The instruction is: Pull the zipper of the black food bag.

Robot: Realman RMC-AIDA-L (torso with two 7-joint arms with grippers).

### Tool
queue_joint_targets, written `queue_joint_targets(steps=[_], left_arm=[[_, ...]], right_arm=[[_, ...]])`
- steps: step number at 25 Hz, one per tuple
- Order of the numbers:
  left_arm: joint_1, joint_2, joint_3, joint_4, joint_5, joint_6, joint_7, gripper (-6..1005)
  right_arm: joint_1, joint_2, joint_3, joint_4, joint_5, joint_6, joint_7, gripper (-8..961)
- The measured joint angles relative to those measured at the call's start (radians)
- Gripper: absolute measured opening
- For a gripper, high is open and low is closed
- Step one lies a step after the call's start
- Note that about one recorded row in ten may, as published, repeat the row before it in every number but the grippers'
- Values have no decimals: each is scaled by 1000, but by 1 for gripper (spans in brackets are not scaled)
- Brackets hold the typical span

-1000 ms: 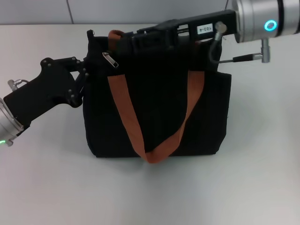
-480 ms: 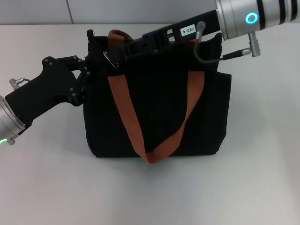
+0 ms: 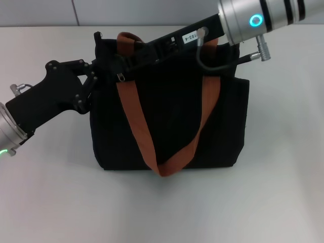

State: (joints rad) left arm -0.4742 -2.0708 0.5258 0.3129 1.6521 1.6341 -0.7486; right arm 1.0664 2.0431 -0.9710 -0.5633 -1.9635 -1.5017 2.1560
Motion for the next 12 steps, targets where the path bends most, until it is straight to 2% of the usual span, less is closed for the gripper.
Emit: queue_joint_targets(steps=[12], left_arm=[[-10, 0, -1, 0, 0, -1, 0, 41]], right_arm=[[-7, 3, -18, -4, 1, 10, 7, 377]])
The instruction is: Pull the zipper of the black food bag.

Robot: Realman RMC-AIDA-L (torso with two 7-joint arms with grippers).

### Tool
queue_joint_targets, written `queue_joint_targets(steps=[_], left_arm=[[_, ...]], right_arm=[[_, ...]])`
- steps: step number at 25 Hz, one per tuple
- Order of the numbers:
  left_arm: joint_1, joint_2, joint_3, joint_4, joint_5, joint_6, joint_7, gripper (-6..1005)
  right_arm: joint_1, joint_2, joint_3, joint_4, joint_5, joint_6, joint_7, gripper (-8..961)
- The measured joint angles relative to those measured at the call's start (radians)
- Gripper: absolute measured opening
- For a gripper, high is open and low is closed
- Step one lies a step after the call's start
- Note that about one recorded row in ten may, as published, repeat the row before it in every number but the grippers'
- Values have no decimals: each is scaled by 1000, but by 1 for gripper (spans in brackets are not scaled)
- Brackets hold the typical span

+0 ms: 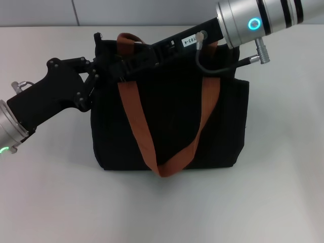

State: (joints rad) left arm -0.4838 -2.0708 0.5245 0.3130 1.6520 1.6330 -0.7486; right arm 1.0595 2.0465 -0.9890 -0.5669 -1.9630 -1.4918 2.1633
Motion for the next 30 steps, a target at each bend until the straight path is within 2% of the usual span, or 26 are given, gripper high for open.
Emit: queue_joint_targets(steps=[13, 17, 24, 30], left_arm=[[-1, 3, 0, 6, 0, -1, -4, 48], [-2, 3, 0, 3, 0, -1, -2, 50], [-7, 1, 5, 0, 0, 4, 0, 53], [-11, 0, 5, 0, 0, 16, 0, 56]], right_arm=[[-79, 0, 13, -98, 14, -58, 24, 377], [-83, 5, 6, -93, 14, -45, 23, 377], [-74, 29, 2, -90, 14, 1, 18, 378], [-72, 31, -5, -90, 15, 12, 19, 377]])
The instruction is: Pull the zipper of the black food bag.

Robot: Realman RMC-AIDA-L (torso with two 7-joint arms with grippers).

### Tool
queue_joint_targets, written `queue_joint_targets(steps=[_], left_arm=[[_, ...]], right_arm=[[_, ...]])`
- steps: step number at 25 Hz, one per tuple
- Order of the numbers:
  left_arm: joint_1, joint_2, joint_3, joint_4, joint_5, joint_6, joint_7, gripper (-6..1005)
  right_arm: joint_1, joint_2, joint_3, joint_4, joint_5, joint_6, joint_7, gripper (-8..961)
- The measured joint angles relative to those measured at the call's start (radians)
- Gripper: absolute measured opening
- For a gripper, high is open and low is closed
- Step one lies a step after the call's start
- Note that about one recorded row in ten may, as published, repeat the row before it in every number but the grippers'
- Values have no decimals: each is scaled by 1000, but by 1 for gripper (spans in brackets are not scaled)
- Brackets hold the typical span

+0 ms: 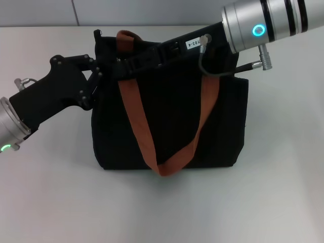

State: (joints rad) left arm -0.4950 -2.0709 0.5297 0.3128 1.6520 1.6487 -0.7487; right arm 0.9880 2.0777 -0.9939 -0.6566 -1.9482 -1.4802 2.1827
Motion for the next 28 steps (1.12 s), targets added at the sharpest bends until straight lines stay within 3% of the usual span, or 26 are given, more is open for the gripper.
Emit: queue_joint_targets(steps=[9, 19, 26, 28], left_arm=[[-25, -1, 1, -1, 0, 9, -3, 61], [3, 1, -9, -1, -1, 14, -1, 66], [2, 0, -6, -1, -1, 15, 0, 69], [2, 0, -5, -1, -2, 17, 0, 70]], right_arm=[[0, 4, -8, 12, 0, 10, -2, 376], [-2, 4, -6, 12, 2, 27, -8, 378], [0, 6, -16, 17, 2, 33, -28, 221], [0, 6, -20, 21, 2, 36, -34, 79]])
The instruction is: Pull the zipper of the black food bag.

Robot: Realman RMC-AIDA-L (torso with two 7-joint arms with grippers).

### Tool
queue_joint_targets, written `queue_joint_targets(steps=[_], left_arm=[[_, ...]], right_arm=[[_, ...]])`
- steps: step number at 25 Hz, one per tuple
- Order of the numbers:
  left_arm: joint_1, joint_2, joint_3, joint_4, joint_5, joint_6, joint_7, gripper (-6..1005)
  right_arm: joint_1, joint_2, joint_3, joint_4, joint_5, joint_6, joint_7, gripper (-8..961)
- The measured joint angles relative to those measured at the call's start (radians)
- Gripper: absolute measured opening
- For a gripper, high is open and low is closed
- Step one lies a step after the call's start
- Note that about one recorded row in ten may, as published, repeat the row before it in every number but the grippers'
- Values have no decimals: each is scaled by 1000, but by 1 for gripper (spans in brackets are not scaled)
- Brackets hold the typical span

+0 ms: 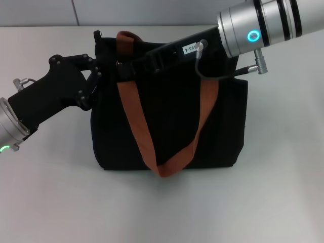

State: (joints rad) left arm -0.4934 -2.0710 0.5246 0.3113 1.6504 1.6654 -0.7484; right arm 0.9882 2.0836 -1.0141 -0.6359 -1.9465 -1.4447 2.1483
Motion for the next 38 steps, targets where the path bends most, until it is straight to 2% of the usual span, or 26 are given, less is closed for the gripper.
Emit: queue_joint_targets(steps=[6, 18, 21, 28, 38], left_arm=[[0, 0, -5, 0, 0, 6, 0, 73], [3, 0, -6, 0, 0, 9, 0, 79], [3, 0, -8, 0, 0, 9, 0, 80], [3, 1, -12, 1, -14, 10, -7, 84], [3, 3, -12, 5, -15, 3, -9, 89]], right_arm=[[-4, 1, 0, 1, 0, 17, -32, -3], [-14, 1, -11, -11, 8, 39, -49, -2], [-37, 0, -16, -47, -3, 40, -25, -2], [-182, -1, -65, -286, -52, 29, 106, -1], [-407, -3, -30, -610, -139, -36, 246, 17]])
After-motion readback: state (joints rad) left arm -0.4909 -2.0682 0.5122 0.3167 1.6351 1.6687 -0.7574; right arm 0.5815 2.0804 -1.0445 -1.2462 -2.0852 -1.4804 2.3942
